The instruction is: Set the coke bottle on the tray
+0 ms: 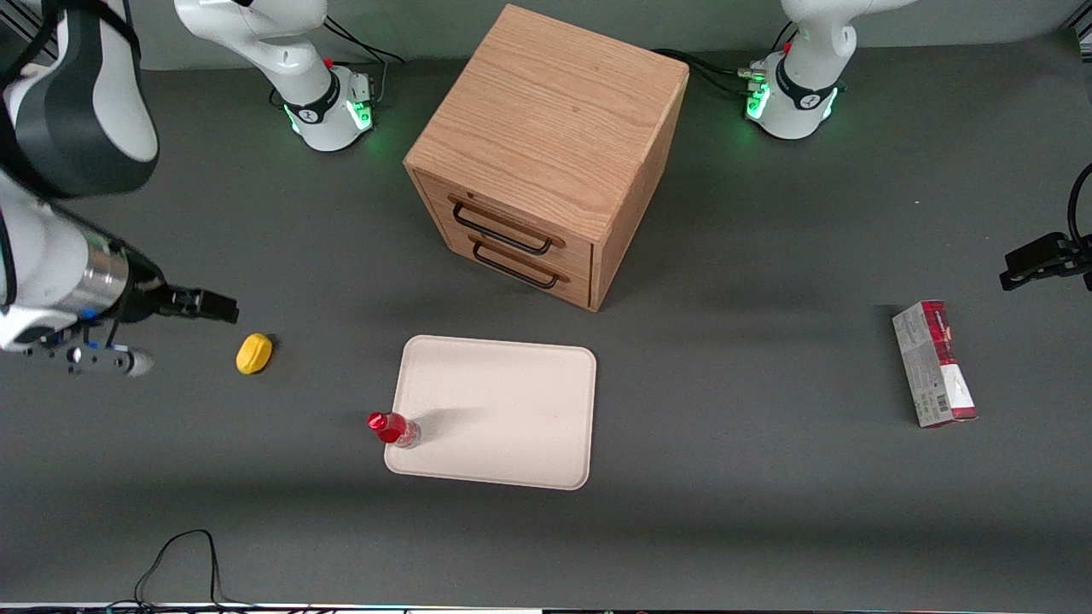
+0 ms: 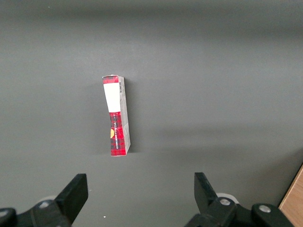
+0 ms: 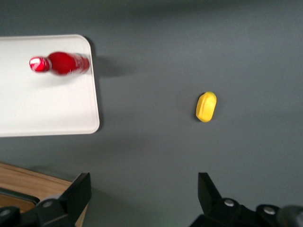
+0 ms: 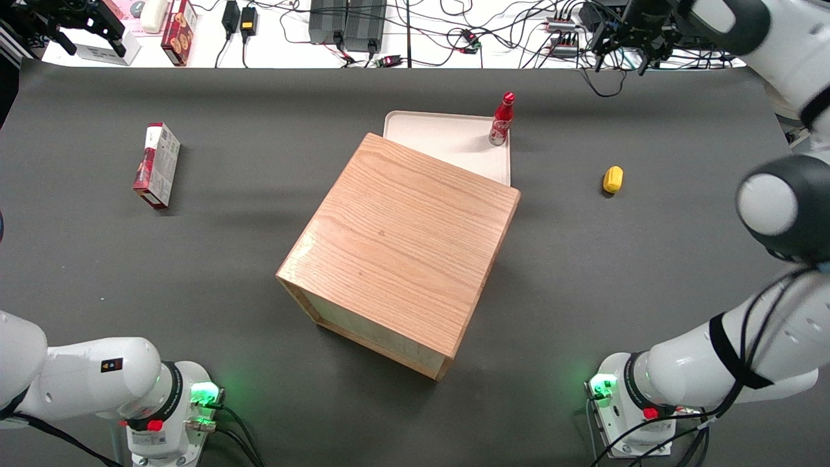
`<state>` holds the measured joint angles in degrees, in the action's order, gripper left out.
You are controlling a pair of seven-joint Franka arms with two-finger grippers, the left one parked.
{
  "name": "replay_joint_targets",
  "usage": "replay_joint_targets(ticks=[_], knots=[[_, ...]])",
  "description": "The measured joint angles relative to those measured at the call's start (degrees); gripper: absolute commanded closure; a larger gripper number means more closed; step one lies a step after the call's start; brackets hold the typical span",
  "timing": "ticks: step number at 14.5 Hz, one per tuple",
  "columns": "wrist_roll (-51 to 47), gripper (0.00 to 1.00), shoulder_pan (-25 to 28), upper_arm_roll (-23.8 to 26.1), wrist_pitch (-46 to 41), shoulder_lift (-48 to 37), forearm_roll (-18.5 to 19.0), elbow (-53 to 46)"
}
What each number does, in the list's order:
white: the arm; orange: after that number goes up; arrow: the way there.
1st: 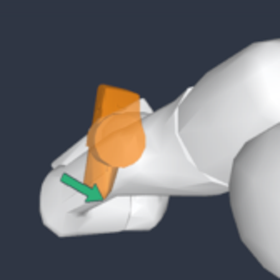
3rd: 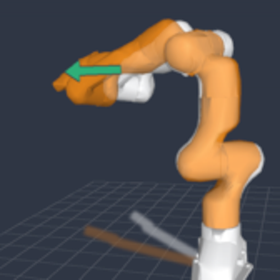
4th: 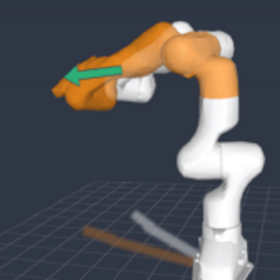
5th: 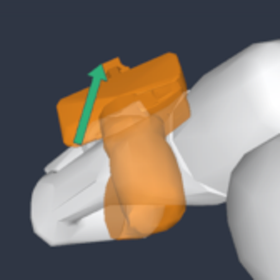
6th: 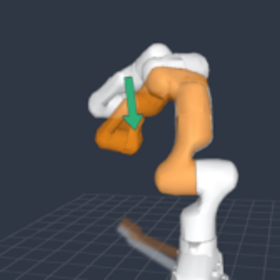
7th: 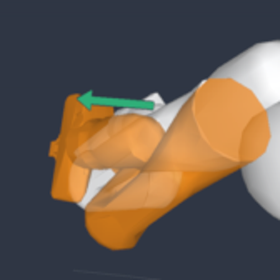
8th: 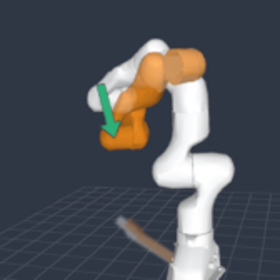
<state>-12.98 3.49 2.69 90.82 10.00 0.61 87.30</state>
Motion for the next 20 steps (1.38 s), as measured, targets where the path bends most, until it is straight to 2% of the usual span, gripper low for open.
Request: replay_joint_targets(ticks=[3, 5, 17, 20], knots=[[4.8, 0.0, 0.2, -0.4, 1.2, -10.6, 0.0, 10.5], [6.0, 0.0, 0.2, -1.6, 1.2, -14.3, 0.0, 13.0], [10.5, 0.0, 1.4, -3.6, -3.3, -17.7, -0.1, 13.2], [10.5, 0.0, 3.5, -6.4, -3.3, -17.6, -1.3, 13.2]])
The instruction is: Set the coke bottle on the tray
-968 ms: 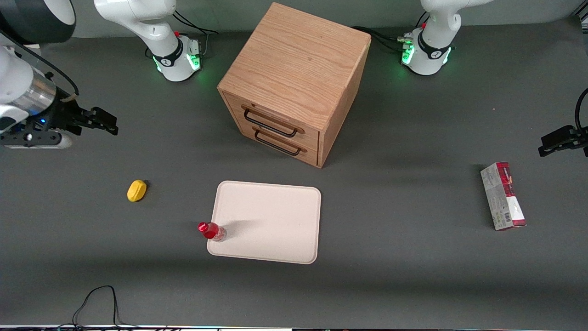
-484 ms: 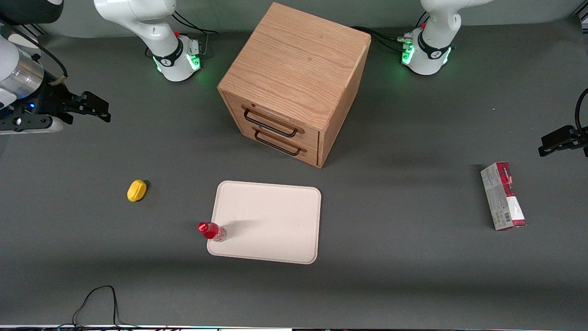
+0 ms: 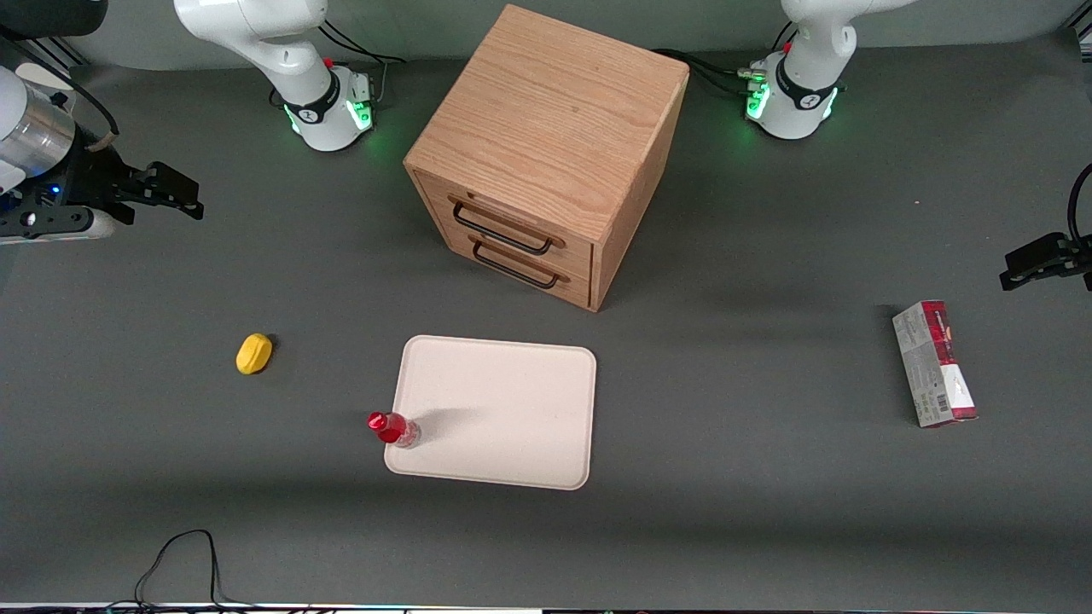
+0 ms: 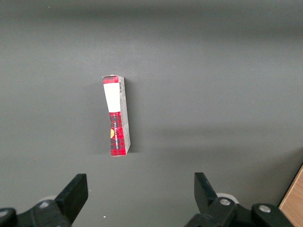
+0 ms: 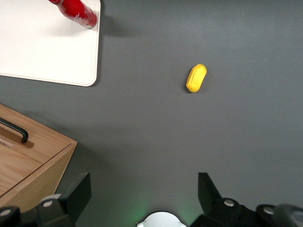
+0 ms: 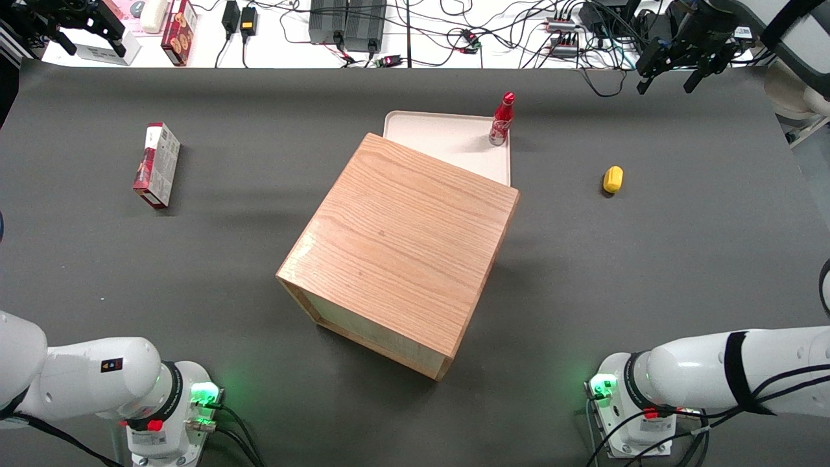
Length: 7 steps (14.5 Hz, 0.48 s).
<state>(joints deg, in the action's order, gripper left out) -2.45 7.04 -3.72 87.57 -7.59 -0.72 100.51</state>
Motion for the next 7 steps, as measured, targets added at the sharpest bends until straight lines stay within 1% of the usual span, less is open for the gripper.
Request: replay_joint_targets(ticks=[1, 3, 7], knots=[[0.0, 0.0, 1.4, -1.7, 0.0, 0.0, -0.1, 0.0], [0.0, 0.0, 2.5, -3.3, 0.0, 0.2, -0.2, -0.1], [0.1, 0.0, 2.6, -3.5, 0.0, 0.4, -0.2, -0.2]])
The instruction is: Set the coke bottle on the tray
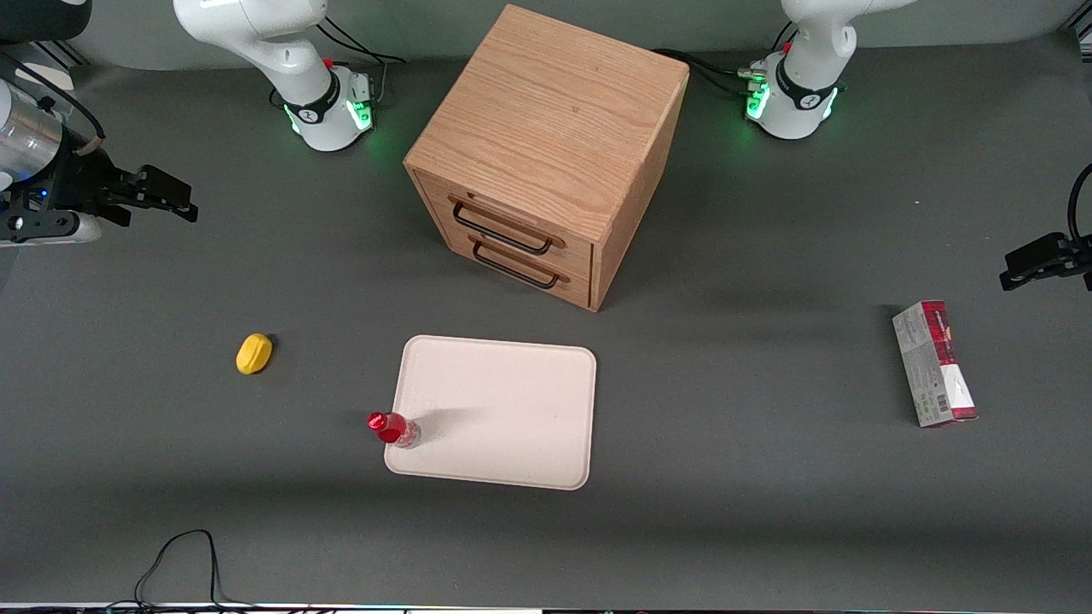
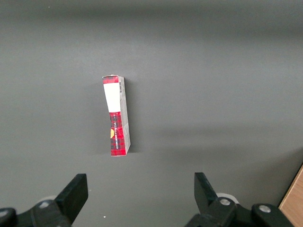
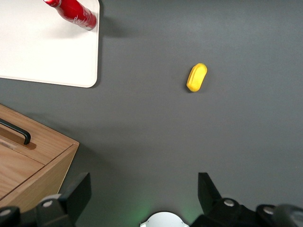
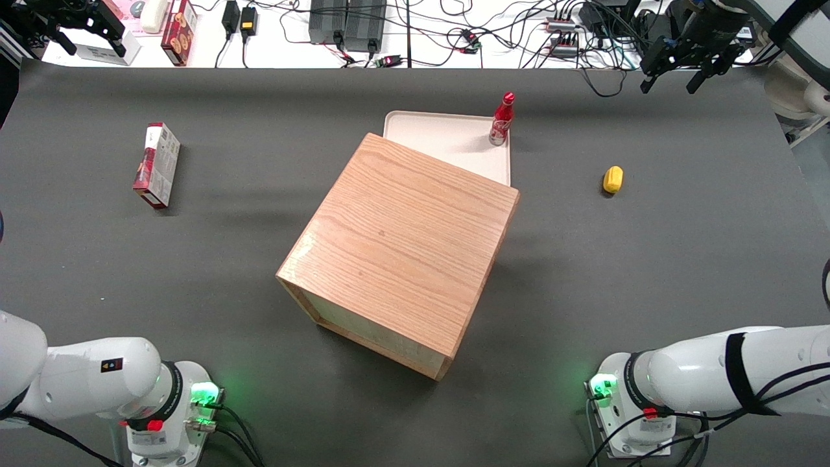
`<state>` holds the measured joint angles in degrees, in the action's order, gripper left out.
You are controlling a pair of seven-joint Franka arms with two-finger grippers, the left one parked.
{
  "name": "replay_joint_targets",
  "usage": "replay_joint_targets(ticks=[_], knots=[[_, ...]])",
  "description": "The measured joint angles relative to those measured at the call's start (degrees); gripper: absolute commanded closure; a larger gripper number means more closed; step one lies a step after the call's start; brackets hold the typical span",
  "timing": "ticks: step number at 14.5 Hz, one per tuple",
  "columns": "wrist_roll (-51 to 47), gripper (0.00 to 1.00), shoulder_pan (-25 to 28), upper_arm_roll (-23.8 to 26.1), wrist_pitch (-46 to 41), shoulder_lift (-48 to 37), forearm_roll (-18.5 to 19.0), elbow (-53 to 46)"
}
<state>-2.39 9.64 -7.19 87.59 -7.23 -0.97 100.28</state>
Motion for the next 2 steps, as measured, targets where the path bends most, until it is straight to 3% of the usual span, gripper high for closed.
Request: replay_joint_targets(ticks=[2], knots=[[0.0, 0.0, 0.0, -0.1, 0.0, 0.6, 0.0, -0.6]])
